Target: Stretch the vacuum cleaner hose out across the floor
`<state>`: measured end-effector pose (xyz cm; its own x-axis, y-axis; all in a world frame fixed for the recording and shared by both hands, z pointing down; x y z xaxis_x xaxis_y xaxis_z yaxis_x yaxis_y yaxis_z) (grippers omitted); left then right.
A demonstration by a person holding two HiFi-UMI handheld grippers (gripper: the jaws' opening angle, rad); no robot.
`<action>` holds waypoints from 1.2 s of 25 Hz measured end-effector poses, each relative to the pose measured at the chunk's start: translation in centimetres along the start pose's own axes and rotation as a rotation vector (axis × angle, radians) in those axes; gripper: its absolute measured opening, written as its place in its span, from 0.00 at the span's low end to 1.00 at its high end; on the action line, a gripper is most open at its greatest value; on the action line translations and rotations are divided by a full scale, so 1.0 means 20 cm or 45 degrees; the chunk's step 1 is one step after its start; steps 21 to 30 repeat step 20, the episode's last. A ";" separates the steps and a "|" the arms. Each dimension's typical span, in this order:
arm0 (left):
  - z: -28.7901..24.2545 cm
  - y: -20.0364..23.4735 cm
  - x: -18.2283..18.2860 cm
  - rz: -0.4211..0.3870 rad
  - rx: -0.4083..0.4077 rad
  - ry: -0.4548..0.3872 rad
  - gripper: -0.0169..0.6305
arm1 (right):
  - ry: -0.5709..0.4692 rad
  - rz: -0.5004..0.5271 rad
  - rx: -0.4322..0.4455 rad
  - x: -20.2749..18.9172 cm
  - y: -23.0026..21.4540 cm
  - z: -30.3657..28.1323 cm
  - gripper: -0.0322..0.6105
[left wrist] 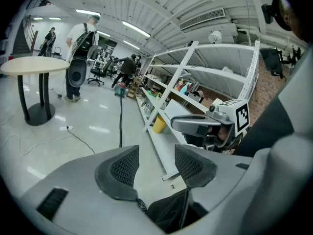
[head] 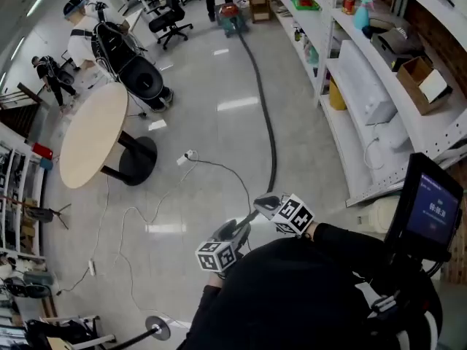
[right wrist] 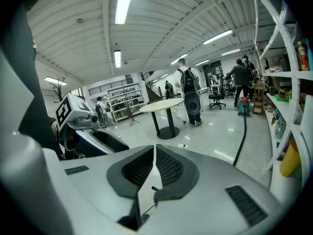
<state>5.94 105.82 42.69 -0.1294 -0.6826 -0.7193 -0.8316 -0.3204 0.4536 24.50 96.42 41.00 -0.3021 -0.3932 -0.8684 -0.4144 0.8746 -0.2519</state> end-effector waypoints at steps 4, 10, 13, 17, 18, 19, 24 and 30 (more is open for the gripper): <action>0.02 0.03 0.03 -0.020 0.010 0.000 0.40 | -0.012 0.009 -0.005 0.01 0.01 -0.01 0.10; 0.04 0.05 0.02 -0.008 0.041 -0.018 0.40 | -0.010 0.036 0.024 0.01 0.00 -0.04 0.10; 0.07 0.05 0.00 0.021 0.057 -0.029 0.40 | 0.008 0.044 0.050 0.01 0.03 -0.05 0.10; 0.12 0.05 -0.04 0.057 0.083 -0.043 0.40 | 0.035 0.055 0.087 -0.01 0.07 -0.07 0.10; 0.13 0.05 -0.06 0.065 0.089 -0.047 0.40 | 0.040 0.057 0.096 -0.02 0.08 -0.08 0.10; 0.14 0.06 -0.07 0.072 0.094 -0.050 0.40 | 0.045 0.060 0.104 -0.02 0.09 -0.08 0.10; 0.15 0.06 -0.08 0.080 0.099 -0.054 0.40 | 0.049 0.064 0.113 -0.03 0.10 -0.09 0.10; 0.15 0.06 -0.08 0.080 0.099 -0.054 0.40 | 0.049 0.064 0.113 -0.03 0.10 -0.09 0.10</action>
Point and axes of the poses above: the fingertips, and each gripper's own axes: z backward along the fingers, y to its left, x out of its top, the point moved 10 cm from there along z, backward along the fingers, and after that the axes turned 2 degrees about -z, right-handed, at the moved point
